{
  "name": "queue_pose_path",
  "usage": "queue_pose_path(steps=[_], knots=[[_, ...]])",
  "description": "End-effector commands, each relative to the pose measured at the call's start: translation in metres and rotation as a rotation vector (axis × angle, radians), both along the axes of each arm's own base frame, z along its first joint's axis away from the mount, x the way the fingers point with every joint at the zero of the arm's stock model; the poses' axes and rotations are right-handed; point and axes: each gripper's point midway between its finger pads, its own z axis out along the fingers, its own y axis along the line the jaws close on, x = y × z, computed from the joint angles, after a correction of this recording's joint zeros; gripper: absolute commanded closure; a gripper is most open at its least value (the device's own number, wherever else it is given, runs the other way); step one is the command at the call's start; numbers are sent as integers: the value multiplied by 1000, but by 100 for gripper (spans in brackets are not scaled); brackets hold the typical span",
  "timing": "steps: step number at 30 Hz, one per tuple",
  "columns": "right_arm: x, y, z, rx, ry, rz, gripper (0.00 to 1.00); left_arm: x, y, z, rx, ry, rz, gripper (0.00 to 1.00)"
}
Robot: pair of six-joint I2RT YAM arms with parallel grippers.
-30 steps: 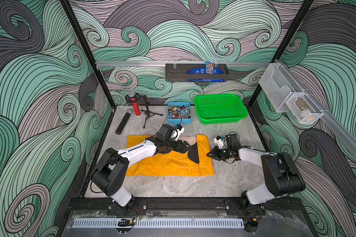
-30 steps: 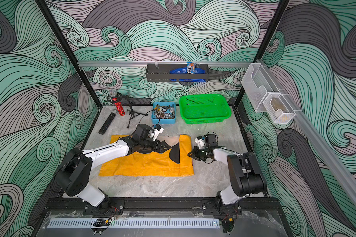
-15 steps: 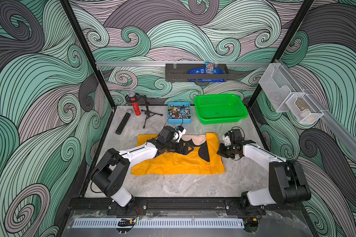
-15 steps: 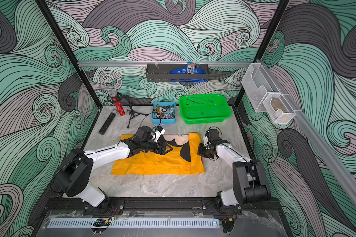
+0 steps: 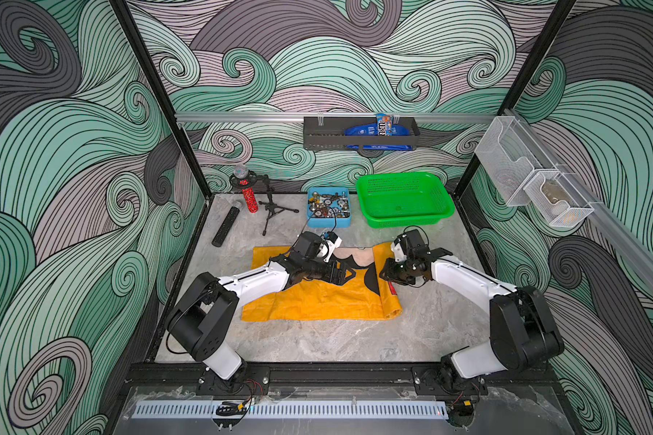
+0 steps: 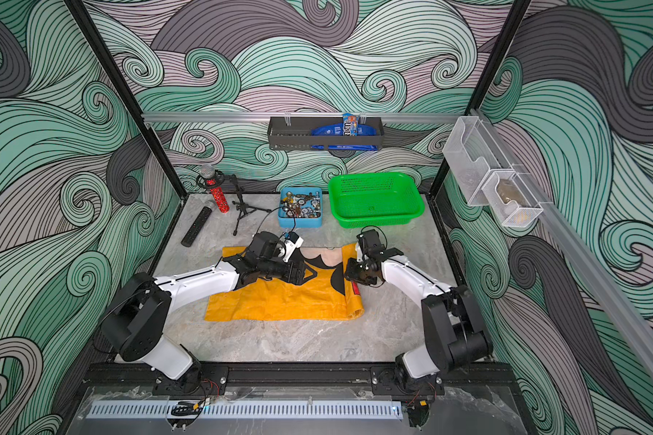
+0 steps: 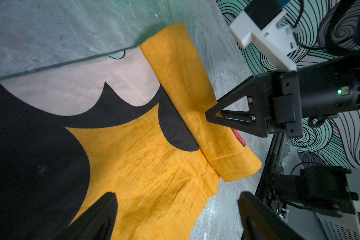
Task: Roll up the pillowcase
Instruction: Roll the pillowcase at the center of the board.
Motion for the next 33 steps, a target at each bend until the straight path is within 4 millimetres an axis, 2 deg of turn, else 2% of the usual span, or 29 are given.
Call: queue_pose_path(steps=[1, 10, 15, 18, 21, 24, 25, 28, 31, 33], knots=[[1, 16, 1, 17, 13, 15, 63, -4, 3, 9, -3, -26, -17, 6], [1, 76, -13, 84, 22, 131, 70, -10, 12, 7, 6, -18, -1, 6], [3, 87, -16, 115, 9, 171, 70, -13, 14, 8, -1, -11, 8, 6], [8, 86, 5, 155, -36, 175, 69, -17, 9, 11, -27, 3, 0, 6], [14, 72, 35, 208, -102, 148, 69, -26, -6, 21, -62, -16, -28, 6], [27, 47, 49, 230, -145, 93, 69, -40, -30, 31, -103, -35, -80, 7], [32, 39, 47, 227, -148, 80, 70, -46, -40, 35, -119, -49, -104, 7], [49, 36, 42, 247, -160, 108, 71, -62, -71, 39, -162, -62, -182, 8], [73, 38, 41, 304, -196, 105, 72, -75, -97, 29, -158, -40, -249, 10], [87, 38, 37, 326, -206, 106, 74, -80, -107, 19, -154, -31, -275, 11]])
